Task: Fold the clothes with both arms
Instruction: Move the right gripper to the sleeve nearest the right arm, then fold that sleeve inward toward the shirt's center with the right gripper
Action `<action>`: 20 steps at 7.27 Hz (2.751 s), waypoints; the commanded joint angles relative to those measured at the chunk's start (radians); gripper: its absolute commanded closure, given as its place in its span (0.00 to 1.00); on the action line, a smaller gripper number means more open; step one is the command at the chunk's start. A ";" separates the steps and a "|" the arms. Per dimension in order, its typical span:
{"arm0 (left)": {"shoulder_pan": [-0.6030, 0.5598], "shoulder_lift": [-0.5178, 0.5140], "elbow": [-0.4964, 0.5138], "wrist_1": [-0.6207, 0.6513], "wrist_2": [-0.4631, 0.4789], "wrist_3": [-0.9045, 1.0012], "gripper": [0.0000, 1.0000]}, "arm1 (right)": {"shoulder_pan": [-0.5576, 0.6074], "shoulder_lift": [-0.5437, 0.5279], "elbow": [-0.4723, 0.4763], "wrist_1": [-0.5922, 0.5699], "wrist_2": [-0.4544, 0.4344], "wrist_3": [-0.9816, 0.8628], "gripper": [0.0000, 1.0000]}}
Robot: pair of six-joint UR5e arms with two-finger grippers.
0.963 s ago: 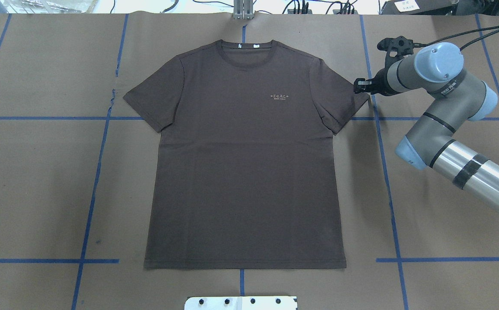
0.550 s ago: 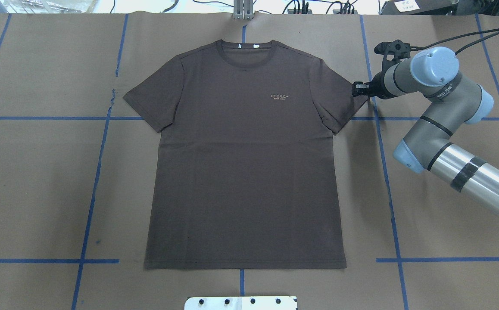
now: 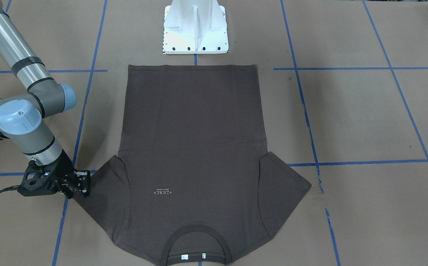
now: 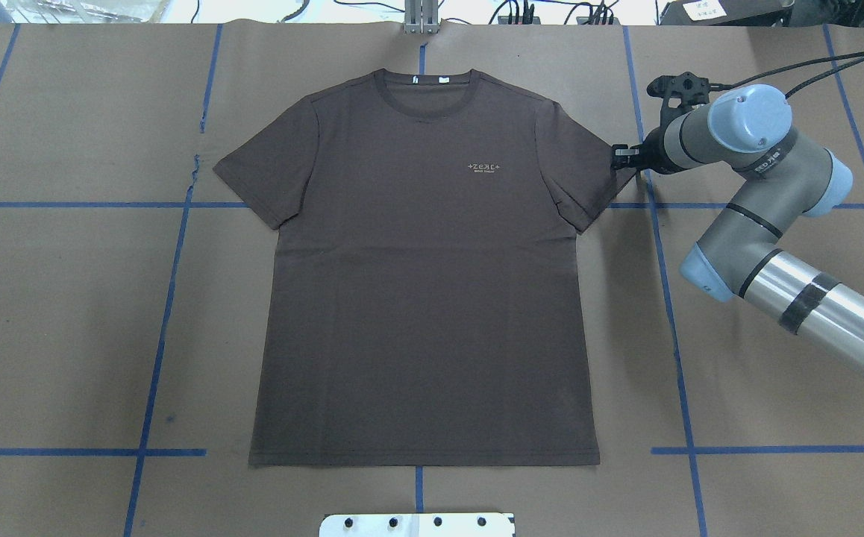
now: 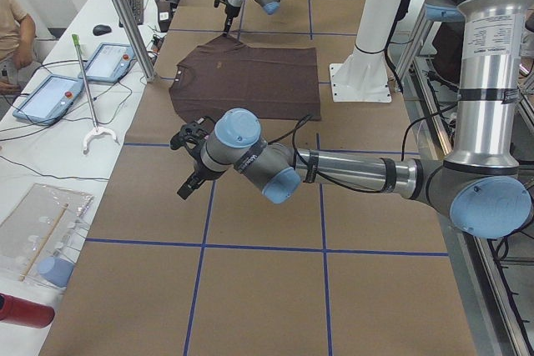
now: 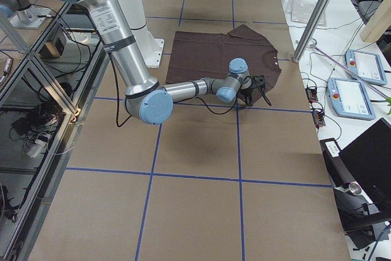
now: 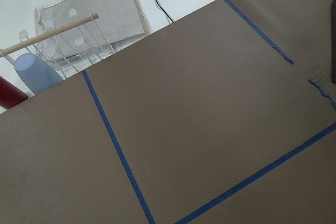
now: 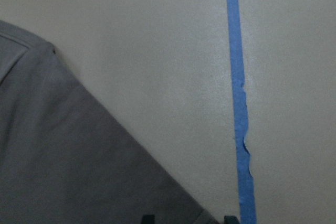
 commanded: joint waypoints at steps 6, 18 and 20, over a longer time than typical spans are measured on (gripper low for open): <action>0.000 0.000 0.003 0.000 0.000 0.000 0.00 | -0.072 0.258 0.012 -0.286 -0.089 0.156 1.00; 0.231 -0.150 0.046 -0.153 0.084 -0.475 0.00 | 0.246 0.162 0.173 -0.439 0.312 -0.264 0.00; 0.354 -0.217 0.058 -0.146 0.192 -0.700 0.07 | 0.429 0.030 0.192 -0.441 0.447 -0.532 0.00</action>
